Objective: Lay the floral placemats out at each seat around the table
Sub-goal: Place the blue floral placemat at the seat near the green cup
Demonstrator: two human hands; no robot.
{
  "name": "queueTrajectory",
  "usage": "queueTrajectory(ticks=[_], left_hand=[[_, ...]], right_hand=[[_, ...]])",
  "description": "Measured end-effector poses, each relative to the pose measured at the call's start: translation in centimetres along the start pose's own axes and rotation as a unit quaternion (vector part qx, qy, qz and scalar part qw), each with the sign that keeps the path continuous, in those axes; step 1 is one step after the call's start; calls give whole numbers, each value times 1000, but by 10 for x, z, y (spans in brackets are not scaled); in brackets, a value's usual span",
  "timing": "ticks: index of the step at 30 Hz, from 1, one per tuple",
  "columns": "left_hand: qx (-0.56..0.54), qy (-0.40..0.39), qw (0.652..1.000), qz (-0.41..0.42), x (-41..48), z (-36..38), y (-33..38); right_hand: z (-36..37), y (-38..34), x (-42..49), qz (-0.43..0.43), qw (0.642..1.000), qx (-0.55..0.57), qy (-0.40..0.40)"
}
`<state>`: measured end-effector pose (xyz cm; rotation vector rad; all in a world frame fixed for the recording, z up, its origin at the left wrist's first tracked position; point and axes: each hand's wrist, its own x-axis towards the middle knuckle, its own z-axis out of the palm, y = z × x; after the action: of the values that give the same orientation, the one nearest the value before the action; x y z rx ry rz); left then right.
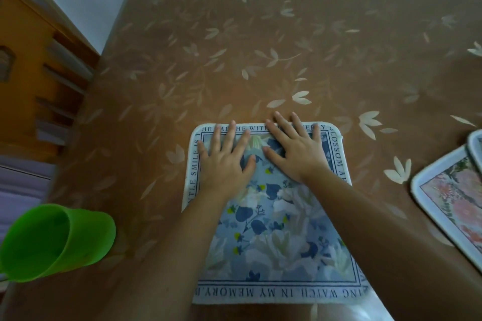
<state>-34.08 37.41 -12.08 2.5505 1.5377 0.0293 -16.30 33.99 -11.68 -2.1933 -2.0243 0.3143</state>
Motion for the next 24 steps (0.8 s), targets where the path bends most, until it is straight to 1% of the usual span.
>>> queueTrajectory(ticks=[3, 6, 8, 11, 15, 18, 24], left_hand=[[-14, 5, 1000, -7, 10, -3, -4], [-25, 17, 997, -64, 7, -1, -6], [-18, 10, 996, -85, 4, 0, -9], [-12, 2, 998, -61, -6, -2, -13], [-10, -5, 1000, -20, -37, -2, -17], [-19, -14, 1000, -15, -59, -2, -17], [11, -17, 1000, -13, -104, 2, -12]], right_hand=[[-2, 0, -1, -4, 1000, 9, 1], [-5, 10, -10, 2, 1000, 6, -1], [-9, 25, -22, 9, 1000, -16, 1], [-12, 40, -43, 21, 1000, -15, -15], [-14, 38, -69, 31, 999, 3, -21], [-13, 32, -90, 33, 999, 5, -24], [-11, 21, -131, 25, 999, 3, -23]])
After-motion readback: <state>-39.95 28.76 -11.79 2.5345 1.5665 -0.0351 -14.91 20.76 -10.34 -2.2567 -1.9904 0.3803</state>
